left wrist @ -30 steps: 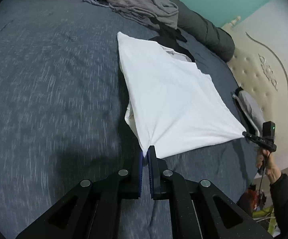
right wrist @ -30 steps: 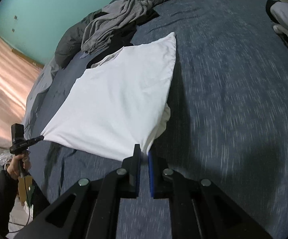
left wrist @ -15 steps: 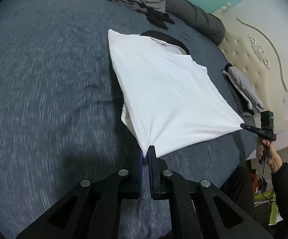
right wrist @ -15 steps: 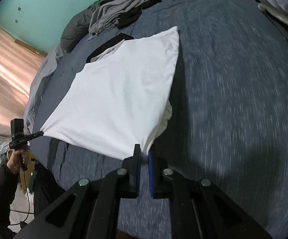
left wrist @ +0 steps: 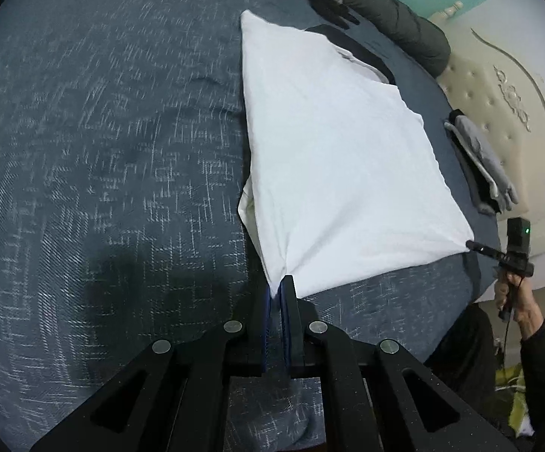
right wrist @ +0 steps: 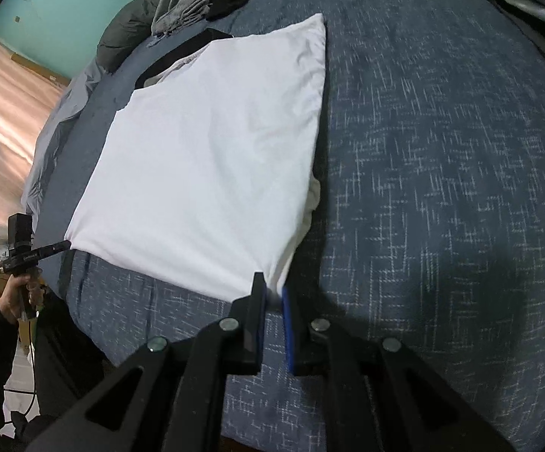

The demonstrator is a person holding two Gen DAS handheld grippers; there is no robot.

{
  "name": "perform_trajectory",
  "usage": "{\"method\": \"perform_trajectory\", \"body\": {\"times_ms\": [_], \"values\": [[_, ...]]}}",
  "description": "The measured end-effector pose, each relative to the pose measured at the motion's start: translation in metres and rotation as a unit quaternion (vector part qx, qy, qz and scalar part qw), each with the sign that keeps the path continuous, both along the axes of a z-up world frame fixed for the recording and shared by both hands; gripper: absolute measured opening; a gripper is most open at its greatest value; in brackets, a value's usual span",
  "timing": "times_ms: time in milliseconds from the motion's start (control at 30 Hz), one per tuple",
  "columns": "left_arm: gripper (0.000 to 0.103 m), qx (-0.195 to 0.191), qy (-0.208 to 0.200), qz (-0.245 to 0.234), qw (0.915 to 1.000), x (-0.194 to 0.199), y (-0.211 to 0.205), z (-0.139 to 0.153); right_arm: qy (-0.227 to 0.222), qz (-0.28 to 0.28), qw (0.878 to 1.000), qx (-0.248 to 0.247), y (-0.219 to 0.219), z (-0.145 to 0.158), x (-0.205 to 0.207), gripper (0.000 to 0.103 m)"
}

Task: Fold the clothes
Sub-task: 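Pull the bundle corner with both grippers to square the fold, then open both grippers and release the folded polo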

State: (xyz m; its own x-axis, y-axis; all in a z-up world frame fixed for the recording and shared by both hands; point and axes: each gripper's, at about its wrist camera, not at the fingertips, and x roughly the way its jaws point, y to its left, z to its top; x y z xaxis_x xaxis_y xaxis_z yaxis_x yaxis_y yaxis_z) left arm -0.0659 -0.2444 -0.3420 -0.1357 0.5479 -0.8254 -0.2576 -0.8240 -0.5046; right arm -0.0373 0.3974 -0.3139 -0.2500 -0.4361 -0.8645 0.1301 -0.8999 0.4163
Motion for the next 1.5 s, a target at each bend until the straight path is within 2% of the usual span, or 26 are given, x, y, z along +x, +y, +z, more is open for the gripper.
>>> {"method": "perform_trajectory", "body": {"times_ms": [267, 400, 467, 500, 533, 600, 733, 833, 1067, 1167, 1500], "values": [[0.007, -0.018, -0.001, 0.013, 0.9997, 0.002, -0.012, 0.009, -0.011, 0.013, 0.999, 0.039, 0.01, -0.003, 0.013, 0.01], [0.007, -0.025, 0.023, 0.014, 0.9993, 0.003, -0.018, 0.026, 0.012, 0.005, 0.999, 0.03, 0.015, 0.01, 0.013, 0.01], [0.009, -0.021, 0.031, 0.013, 0.9992, 0.005, -0.018, 0.031, 0.027, 0.0, 0.999, 0.022, 0.013, 0.019, 0.009, 0.01], [0.013, -0.018, 0.033, 0.013, 0.9992, 0.003, -0.015, 0.032, 0.033, -0.001, 0.999, 0.019, 0.012, 0.022, 0.007, 0.01], [0.019, -0.014, 0.035, 0.012, 0.9992, 0.001, -0.012, 0.034, 0.03, 0.002, 0.999, 0.024, 0.009, 0.021, 0.004, 0.012], [0.025, -0.01, 0.04, 0.006, 0.9991, 0.0, -0.003, 0.037, 0.021, 0.014, 0.999, 0.048, 0.003, 0.017, 0.003, 0.014], [0.026, -0.002, 0.048, -0.013, 0.9988, -0.002, 0.02, 0.042, 0.007, 0.032, 0.997, 0.068, 0.002, 0.008, 0.01, 0.015], [0.026, -0.004, 0.047, -0.025, 0.9986, -0.003, 0.033, 0.04, 0.006, 0.041, 0.996, 0.084, 0.002, 0.001, 0.016, 0.022], [0.026, -0.023, 0.022, -0.029, 0.9991, -0.011, 0.039, 0.018, 0.027, 0.068, 0.993, 0.089, -0.002, -0.003, 0.018, 0.022], [0.027, -0.027, 0.015, -0.023, 0.9992, -0.013, 0.038, 0.012, 0.033, 0.085, 0.991, 0.103, -0.002, -0.001, 0.02, 0.005], [0.027, -0.046, 0.004, -0.027, 0.9986, -0.015, 0.039, 0.002, 0.037, 0.14, 0.976, 0.162, 0.006, 0.007, 0.026, 0.003]]}}
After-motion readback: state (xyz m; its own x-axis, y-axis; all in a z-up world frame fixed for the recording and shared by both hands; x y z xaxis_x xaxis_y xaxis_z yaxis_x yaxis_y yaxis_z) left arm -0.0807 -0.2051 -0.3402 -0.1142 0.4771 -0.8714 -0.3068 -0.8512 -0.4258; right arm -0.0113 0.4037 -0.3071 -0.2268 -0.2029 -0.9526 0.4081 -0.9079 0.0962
